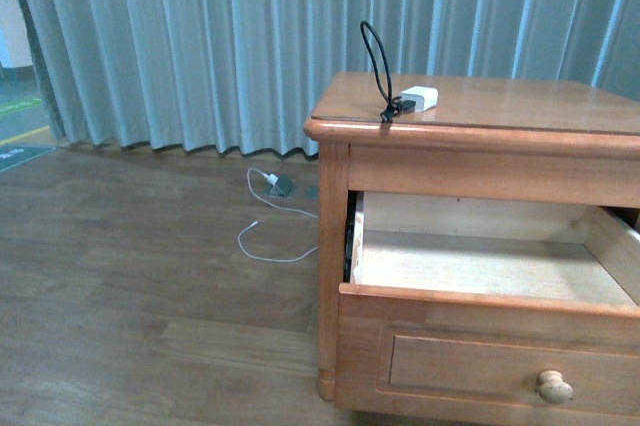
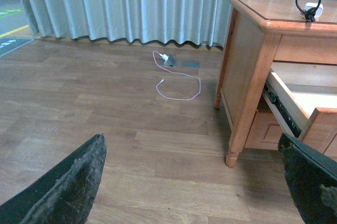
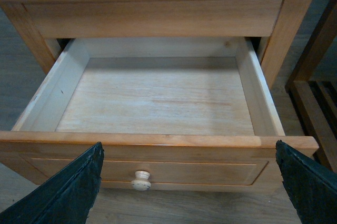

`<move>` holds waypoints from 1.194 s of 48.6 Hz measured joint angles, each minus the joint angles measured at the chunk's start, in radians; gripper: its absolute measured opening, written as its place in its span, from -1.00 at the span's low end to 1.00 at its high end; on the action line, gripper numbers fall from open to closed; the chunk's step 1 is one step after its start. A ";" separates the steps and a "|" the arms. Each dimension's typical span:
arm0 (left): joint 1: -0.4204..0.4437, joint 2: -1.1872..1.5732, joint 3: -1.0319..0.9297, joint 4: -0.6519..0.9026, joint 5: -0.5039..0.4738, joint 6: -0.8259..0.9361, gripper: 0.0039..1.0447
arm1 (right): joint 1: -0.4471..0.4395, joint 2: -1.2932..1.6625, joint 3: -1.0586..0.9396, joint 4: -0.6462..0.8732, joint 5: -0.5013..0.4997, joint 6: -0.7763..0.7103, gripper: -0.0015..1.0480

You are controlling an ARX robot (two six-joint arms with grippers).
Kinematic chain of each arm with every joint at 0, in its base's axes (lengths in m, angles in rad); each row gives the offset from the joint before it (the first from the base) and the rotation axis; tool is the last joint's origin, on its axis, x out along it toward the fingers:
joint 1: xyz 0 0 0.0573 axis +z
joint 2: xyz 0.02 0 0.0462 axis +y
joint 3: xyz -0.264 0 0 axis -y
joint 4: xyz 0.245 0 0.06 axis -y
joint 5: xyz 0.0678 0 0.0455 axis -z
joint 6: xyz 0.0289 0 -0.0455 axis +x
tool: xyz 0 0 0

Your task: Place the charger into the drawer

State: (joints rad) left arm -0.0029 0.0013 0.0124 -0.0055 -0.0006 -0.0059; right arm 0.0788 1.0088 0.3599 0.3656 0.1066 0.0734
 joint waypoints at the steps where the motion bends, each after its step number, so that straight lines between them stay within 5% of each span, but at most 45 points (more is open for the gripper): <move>1: 0.000 0.000 0.000 0.000 0.000 0.000 0.89 | -0.003 -0.027 0.000 -0.024 -0.001 0.000 0.85; 13: 0.000 0.000 0.000 0.000 0.000 0.000 0.89 | -0.068 -0.368 -0.027 -0.325 -0.021 0.048 0.85; 24: 0.000 0.000 0.000 0.000 0.000 0.000 0.89 | -0.085 -0.428 -0.034 -0.346 -0.019 0.071 0.85; 29: 0.000 0.000 0.000 0.000 0.000 0.000 0.89 | -0.082 -0.468 -0.147 -0.084 -0.101 -0.011 0.50; 34: 0.000 0.000 0.000 0.000 0.000 0.000 0.89 | -0.080 -0.511 -0.190 -0.036 -0.105 -0.048 0.16; 45: 0.000 0.000 0.000 0.000 0.000 0.000 0.89 | -0.080 -0.522 -0.206 -0.035 -0.105 -0.066 0.89; 58: 0.000 0.000 0.000 0.000 0.000 0.000 0.89 | -0.080 -0.523 -0.206 -0.035 -0.105 -0.068 0.85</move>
State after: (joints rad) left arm -0.0029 0.0013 0.0124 -0.0055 -0.0002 -0.0059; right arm -0.0013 0.4858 0.1539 0.3302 0.0017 0.0055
